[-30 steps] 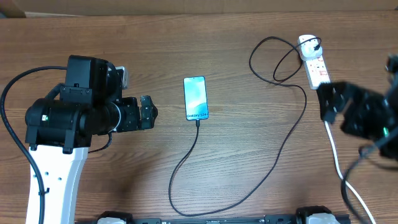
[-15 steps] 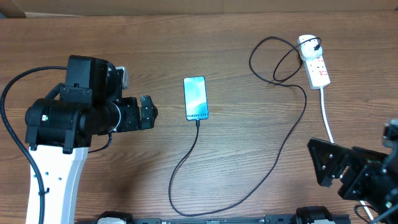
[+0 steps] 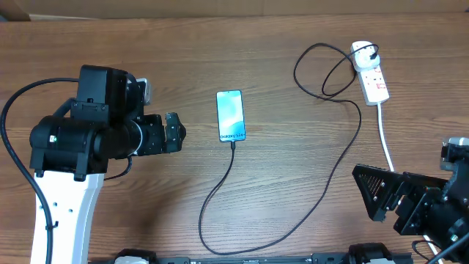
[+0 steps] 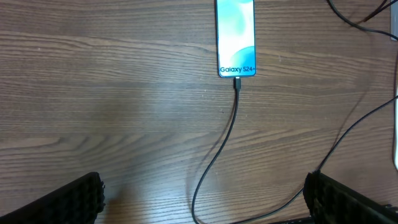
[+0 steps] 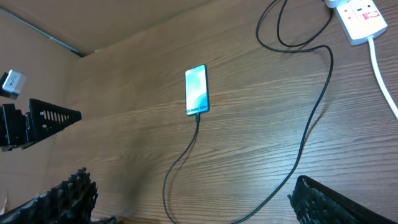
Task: Plug charger to phone and switch on socket
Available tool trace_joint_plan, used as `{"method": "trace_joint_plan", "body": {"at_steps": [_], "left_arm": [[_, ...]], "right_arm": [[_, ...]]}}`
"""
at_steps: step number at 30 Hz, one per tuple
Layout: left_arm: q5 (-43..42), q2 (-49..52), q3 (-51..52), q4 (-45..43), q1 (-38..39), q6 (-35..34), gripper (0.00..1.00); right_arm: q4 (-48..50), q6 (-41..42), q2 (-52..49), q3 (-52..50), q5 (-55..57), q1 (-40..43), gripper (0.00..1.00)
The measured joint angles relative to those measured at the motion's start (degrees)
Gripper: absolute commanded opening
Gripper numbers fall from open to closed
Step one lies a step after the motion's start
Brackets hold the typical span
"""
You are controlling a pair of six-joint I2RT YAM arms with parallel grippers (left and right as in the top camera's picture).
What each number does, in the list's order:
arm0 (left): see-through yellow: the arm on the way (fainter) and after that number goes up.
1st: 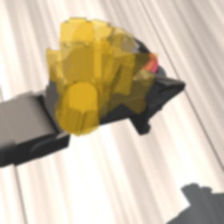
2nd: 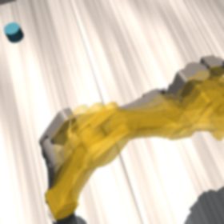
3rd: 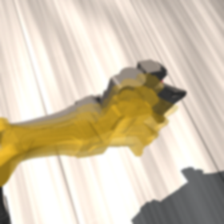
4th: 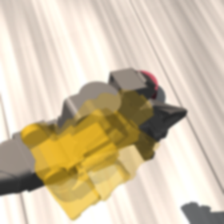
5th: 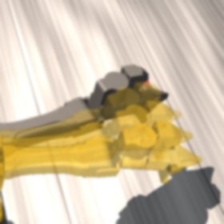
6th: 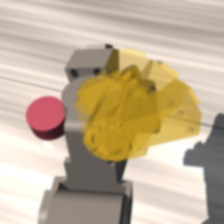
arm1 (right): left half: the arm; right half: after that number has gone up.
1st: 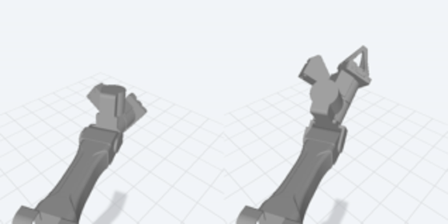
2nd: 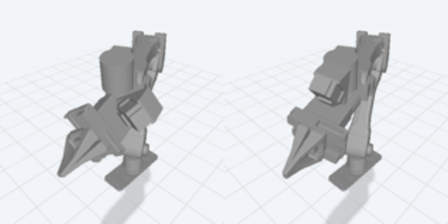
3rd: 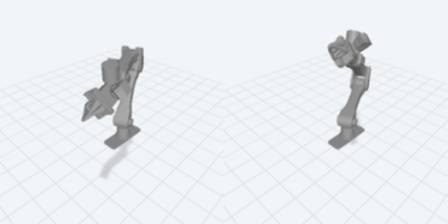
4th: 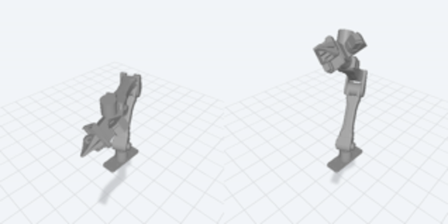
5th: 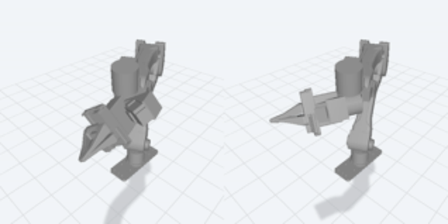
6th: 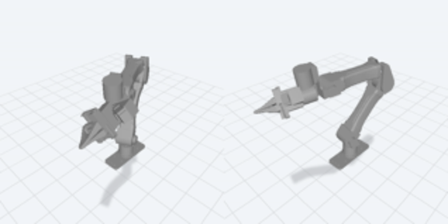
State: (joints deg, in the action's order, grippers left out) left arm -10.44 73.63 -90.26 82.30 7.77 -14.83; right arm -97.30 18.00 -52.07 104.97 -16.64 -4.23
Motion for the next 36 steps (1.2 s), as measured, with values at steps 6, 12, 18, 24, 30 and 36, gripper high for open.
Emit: {"method": "trace_joint_plan", "body": {"at_steps": [6,12,18,24,30,36], "left_arm": [[0.0,0.0,0.0,0.0,0.0,0.0,1.00],[0.0,0.0,0.0,0.0,0.0,0.0,1.00],[0.0,0.0,0.0,0.0,0.0,0.0,1.00],[0.0,0.0,0.0,0.0,0.0,0.0,1.00],[0.0,0.0,0.0,0.0,0.0,0.0,1.00],[0.0,0.0,0.0,0.0,0.0,0.0,1.00]], "right_arm": [[0.0,0.0,0.0,-0.1,3.2,0.0,1.00],[3.2,0.0,0.8,-5.4,7.8,0.0,1.00],[11.5,-1.5,4.8,-15.5,10.1,0.0,1.00],[22.4,-2.8,14.2,-30.7,11.1,0.0,1.00],[25.1,-3.0,21.5,-43.8,12.7,0.0,1.00],[44.4,-3.1,27.6,-56.3,15.0,0.0,1.00]]}}
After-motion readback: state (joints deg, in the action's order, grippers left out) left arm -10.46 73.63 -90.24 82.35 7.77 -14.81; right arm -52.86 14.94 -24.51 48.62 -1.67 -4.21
